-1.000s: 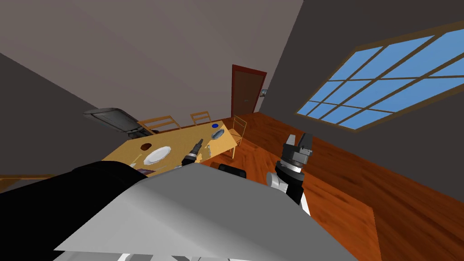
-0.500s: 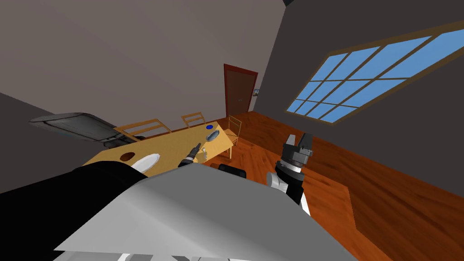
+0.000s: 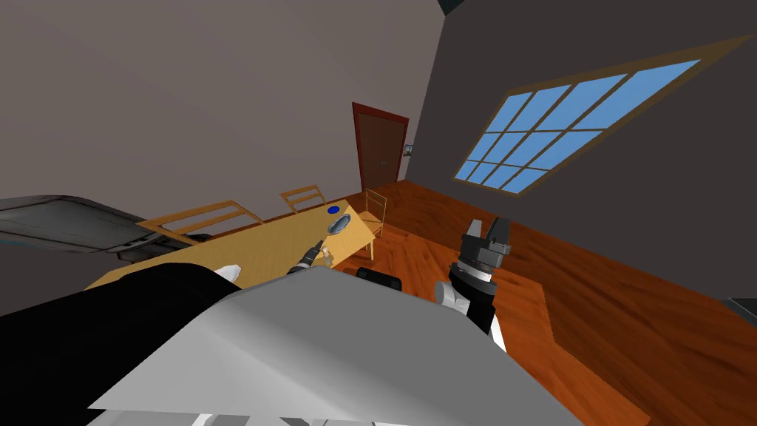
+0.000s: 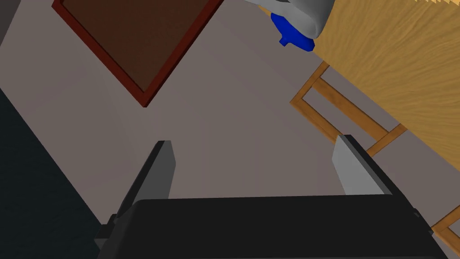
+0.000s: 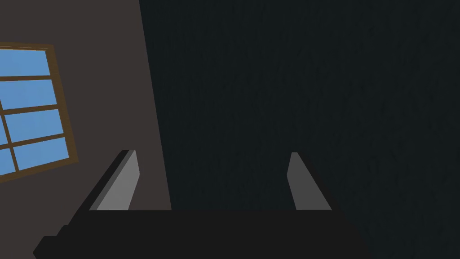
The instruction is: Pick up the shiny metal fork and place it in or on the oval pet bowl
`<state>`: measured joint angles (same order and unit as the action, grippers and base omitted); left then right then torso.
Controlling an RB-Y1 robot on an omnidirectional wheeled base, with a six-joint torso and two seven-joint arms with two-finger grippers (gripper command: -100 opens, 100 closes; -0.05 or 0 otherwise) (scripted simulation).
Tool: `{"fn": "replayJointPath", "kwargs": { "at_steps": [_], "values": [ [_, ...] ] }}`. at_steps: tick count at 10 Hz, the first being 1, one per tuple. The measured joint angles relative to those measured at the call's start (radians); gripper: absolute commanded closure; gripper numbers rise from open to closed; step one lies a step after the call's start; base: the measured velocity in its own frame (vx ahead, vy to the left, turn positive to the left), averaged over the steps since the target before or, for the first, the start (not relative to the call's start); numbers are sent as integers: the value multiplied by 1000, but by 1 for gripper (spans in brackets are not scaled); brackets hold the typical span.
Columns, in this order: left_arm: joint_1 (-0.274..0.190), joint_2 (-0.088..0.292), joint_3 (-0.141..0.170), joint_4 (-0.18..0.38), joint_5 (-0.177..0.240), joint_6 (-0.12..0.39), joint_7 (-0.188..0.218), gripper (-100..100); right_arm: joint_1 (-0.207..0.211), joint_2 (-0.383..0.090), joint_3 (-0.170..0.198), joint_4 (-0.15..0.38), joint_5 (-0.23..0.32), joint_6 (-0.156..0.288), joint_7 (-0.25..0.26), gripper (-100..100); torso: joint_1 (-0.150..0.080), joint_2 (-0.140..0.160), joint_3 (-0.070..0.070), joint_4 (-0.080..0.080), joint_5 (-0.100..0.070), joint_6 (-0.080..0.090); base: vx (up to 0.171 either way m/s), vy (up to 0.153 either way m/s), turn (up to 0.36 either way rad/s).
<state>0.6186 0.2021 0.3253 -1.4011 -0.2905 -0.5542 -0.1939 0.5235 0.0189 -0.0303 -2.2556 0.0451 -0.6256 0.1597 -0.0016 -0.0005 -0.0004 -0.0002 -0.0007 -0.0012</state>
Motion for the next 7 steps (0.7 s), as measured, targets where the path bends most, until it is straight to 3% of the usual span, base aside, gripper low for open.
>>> {"fn": "replayJointPath", "kwargs": {
  "at_steps": [4, 7],
  "values": [
    [-8, 13, 40, 132, -20, -11, -29, -100, 0, 0, 0, 0, 0, 0, 0, 0, 0, -1, 0, 0, 0, 0, 41, -22, -246],
    [18, 21, 82, 248, -45, -8, -54, -100, 0, 0, 0, 0, 0, 0, 0, 0, -1, -2, -1, 0, 0, 0, 64, -24, -320]
  ]
}}
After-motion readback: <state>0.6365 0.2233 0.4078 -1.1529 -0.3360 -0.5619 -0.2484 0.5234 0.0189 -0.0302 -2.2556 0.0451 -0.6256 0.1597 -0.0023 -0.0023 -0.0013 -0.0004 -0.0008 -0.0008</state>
